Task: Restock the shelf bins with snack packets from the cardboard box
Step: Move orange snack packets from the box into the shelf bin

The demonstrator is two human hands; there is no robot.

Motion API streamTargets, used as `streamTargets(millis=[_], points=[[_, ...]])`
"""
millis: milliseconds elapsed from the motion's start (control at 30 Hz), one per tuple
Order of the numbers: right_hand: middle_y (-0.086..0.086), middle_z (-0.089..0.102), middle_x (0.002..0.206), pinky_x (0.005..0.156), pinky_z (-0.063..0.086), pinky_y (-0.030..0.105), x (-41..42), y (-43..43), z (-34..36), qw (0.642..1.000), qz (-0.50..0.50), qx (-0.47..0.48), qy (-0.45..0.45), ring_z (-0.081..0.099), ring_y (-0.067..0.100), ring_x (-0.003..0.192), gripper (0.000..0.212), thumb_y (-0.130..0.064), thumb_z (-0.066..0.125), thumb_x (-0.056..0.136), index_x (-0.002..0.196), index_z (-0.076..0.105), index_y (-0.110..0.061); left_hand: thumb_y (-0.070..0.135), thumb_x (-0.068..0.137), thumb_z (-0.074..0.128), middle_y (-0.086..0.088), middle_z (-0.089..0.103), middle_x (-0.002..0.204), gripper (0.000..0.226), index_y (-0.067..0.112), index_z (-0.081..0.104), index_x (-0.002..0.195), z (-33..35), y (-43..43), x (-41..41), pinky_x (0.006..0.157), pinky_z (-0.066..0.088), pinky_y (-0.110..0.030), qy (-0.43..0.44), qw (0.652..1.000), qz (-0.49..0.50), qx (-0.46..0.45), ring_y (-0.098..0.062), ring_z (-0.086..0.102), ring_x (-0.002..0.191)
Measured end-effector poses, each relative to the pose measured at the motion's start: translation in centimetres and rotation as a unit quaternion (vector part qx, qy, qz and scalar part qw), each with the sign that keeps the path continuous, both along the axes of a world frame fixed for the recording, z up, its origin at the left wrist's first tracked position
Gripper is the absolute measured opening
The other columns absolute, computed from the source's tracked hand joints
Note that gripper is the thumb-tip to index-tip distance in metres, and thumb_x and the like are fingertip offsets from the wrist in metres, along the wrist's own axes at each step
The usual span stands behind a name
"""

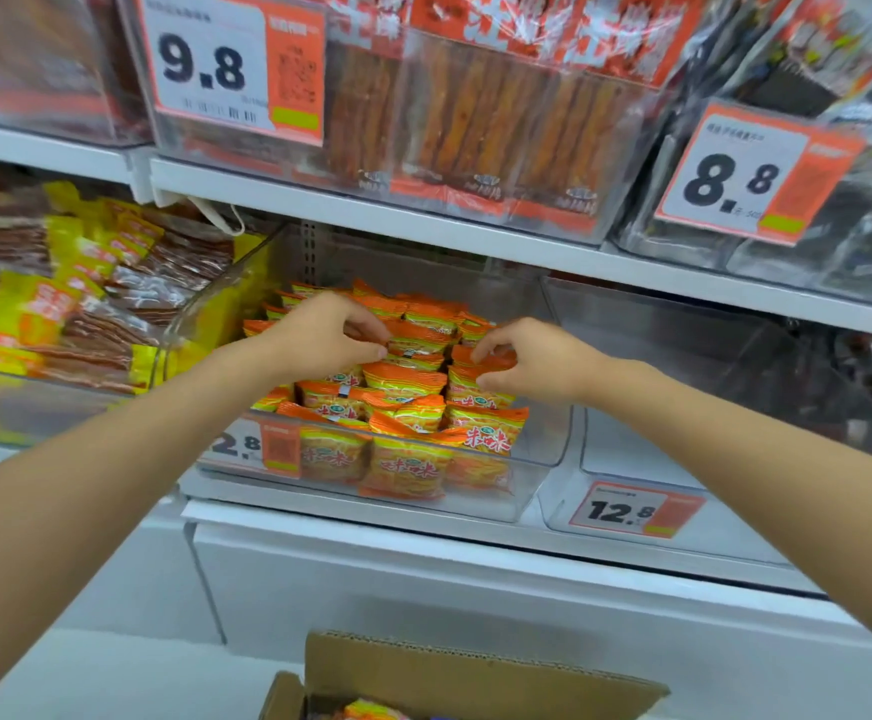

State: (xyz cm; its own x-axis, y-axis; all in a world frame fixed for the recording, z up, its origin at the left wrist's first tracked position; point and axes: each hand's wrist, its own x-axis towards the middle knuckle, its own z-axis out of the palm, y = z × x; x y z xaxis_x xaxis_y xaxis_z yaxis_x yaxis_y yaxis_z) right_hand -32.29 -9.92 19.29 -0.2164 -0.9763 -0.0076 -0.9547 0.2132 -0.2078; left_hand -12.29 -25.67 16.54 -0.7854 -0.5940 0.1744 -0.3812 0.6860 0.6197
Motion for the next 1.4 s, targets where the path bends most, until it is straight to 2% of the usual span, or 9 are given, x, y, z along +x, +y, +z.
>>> streamTargets(millis=[200, 400, 600, 700, 833, 1067, 1167, 1267, 1400], points=[[-0.003, 0.053, 0.121, 0.092, 0.043, 0.028, 0.9, -2.4, -0.7, 1.0, 0.012, -0.01, -0.016, 0.05, 0.012, 0.108, 0.031, -0.044, 0.068, 0.086, 0.113, 0.068, -0.027, 0.038, 0.086, 0.071, 0.006, 0.059, 0.134, 0.033, 0.027, 0.07, 0.117, -1.3, 0.3, -0.5, 0.104, 0.042, -0.033, -0.112, 0.993, -0.01, -0.047, -0.015, 0.052, 0.125], [-0.002, 0.061, 0.102, 0.087, 0.049, 0.036, 1.6, -3.7, -2.3, 0.998, 0.036, -0.009, 0.057, 0.055, 0.018, 0.099, 0.019, -0.036, 0.073, 0.084, 0.092, 0.077, -0.02, 0.042, 0.079, 0.076, 0.007, 0.061, 0.11, 0.02, 0.033, 0.076, 0.097, -2.3, -0.2, -2.2, 0.098, 0.044, -0.04, -0.101, 0.989, 0.007, -0.112, -0.017, 0.055, 0.107], [-0.004, 0.063, 0.097, 0.077, 0.05, 0.032, 1.4, -2.3, -1.2, 0.999, 0.024, 0.006, 0.022, 0.06, 0.017, 0.092, 0.013, -0.032, 0.072, 0.085, 0.089, 0.069, -0.02, 0.034, 0.085, 0.072, 0.009, 0.067, 0.113, 0.023, 0.024, 0.075, 0.105, -1.2, 0.4, -2.0, 0.08, 0.048, -0.025, -0.082, 0.995, -0.028, -0.04, -0.005, 0.059, 0.086], [-0.003, 0.069, 0.087, 0.069, 0.052, 0.032, 1.5, -0.4, 0.2, 0.997, 0.032, 0.043, 0.056, 0.063, 0.017, 0.081, 0.021, -0.036, 0.075, 0.082, 0.084, 0.07, -0.016, 0.042, 0.083, 0.072, 0.015, 0.067, 0.11, 0.02, 0.029, 0.076, 0.097, -0.7, 1.5, -0.3, 0.089, 0.049, -0.03, -0.034, 0.999, -0.036, -0.002, -0.002, 0.059, 0.096], [0.001, 0.069, 0.093, 0.071, 0.054, 0.035, 2.1, 0.7, -0.8, 0.971, 0.044, 0.135, 0.191, 0.062, 0.023, 0.088, 0.042, -0.049, 0.077, 0.075, 0.096, 0.069, -0.013, 0.053, 0.069, 0.08, 0.009, 0.069, 0.108, 0.034, 0.031, 0.076, 0.095, -0.8, 3.8, 0.6, 0.095, 0.05, -0.039, -0.071, 0.996, -0.055, 0.03, -0.01, 0.061, 0.104], [0.001, 0.065, 0.091, 0.072, 0.053, 0.035, 1.8, 0.8, -1.6, 0.96, 0.039, 0.113, 0.255, 0.062, 0.026, 0.086, 0.029, -0.041, 0.073, 0.081, 0.093, 0.062, -0.017, 0.046, 0.073, 0.08, 0.008, 0.068, 0.114, 0.039, 0.028, 0.073, 0.107, -1.2, 4.2, 0.6, 0.096, 0.048, -0.03, -0.084, 0.994, -0.051, 0.049, -0.006, 0.06, 0.107], [-0.003, 0.062, 0.095, 0.074, 0.052, 0.035, 2.0, 0.8, -0.9, 0.971, 0.037, 0.128, 0.2, 0.058, 0.022, 0.091, 0.037, -0.045, 0.076, 0.078, 0.101, 0.061, -0.02, 0.042, 0.077, 0.077, 0.007, 0.067, 0.117, 0.038, 0.025, 0.072, 0.11, -1.4, 4.6, 0.8, 0.096, 0.047, -0.029, -0.05, 0.997, -0.036, 0.054, -0.008, 0.059, 0.11], [-0.004, 0.063, 0.103, 0.079, 0.05, 0.034, 2.4, 1.8, 0.2, 0.991, 0.042, 0.051, 0.119, 0.057, 0.019, 0.095, 0.038, -0.041, 0.076, 0.08, 0.11, 0.064, -0.02, 0.038, 0.083, 0.074, 0.008, 0.065, 0.119, 0.03, 0.027, 0.069, 0.11, -0.9, 6.0, 1.4, 0.095, 0.047, -0.032, -0.008, 1.0, 0.002, 0.018, -0.01, 0.056, 0.112], [-0.005, 0.063, 0.087, 0.073, 0.05, 0.034, 3.9, 5.7, 0.1, 0.996, 0.023, -0.079, 0.045, 0.06, 0.02, 0.086, 0.016, -0.027, 0.071, 0.085, 0.097, 0.068, -0.018, 0.033, 0.083, 0.074, 0.009, 0.067, 0.091, 0.013, 0.028, 0.069, 0.093, 0.4, 10.3, 2.2, 0.073, 0.05, -0.03, 0.028, 1.0, 0.004, -0.013, -0.012, 0.059, 0.083]])
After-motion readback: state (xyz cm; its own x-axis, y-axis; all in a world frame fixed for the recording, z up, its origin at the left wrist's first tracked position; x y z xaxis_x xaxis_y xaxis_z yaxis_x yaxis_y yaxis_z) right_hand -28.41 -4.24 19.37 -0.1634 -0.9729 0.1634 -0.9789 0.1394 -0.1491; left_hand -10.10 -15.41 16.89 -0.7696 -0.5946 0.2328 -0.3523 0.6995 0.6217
